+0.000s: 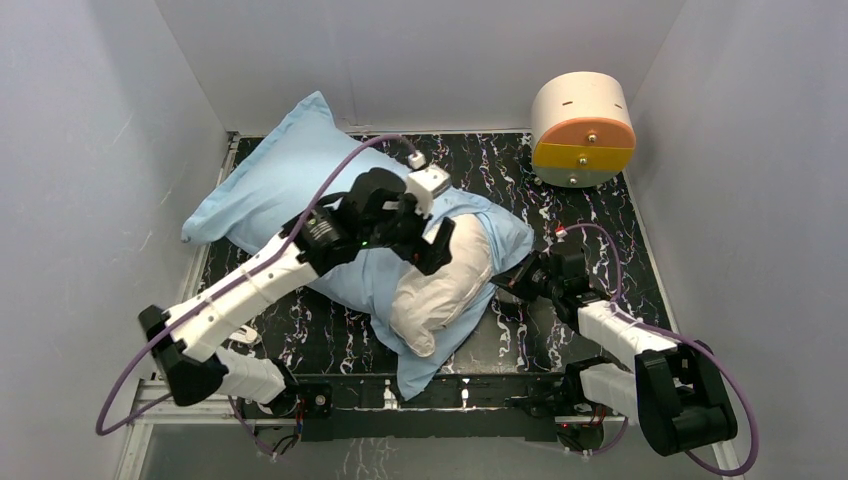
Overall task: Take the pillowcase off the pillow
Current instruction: Remove the pillow from the pillowcase.
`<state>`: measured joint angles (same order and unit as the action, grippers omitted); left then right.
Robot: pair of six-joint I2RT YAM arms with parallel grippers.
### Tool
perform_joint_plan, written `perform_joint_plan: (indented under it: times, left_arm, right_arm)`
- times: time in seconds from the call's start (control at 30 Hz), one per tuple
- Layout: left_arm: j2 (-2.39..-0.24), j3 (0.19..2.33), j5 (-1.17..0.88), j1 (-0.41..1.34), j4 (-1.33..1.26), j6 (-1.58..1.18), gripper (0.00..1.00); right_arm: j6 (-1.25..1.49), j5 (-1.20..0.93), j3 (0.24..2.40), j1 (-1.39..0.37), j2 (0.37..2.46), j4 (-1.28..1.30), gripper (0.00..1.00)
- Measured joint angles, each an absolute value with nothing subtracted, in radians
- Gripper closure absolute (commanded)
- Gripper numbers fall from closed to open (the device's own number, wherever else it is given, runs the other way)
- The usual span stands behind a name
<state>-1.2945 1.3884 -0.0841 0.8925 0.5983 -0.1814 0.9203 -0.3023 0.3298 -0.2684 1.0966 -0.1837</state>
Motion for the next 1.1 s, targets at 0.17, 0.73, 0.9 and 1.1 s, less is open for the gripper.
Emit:
perform_joint_plan:
  times: [0.17, 0.73, 0.9, 1.1]
  left_arm:
    - [-1.493, 1.56, -0.104, 0.997, 0.553, -0.043, 0.04]
    - [-1.829, 1.398, 0.468, 1.171, 0.444, 0.176, 1.0]
    - [-1.782, 1.343, 0.498, 1.174, 0.388, 0.164, 1.0]
    - [-1.538, 1.202, 0.395, 1.163, 0.348, 0.149, 1.0]
  right_arm:
    - [0.942, -0.318, 0.296, -0.268, 1.093, -0.216, 1.0]
    - [0.953, -0.273, 0.3, -0.268, 1.001, -0.123, 1.0]
    - [0.947, -0.189, 0.366, -0.273, 0.961, 0.007, 1.0]
    - [0.978, -0.106, 0.478, -0.275, 1.036, 0.095, 1.0]
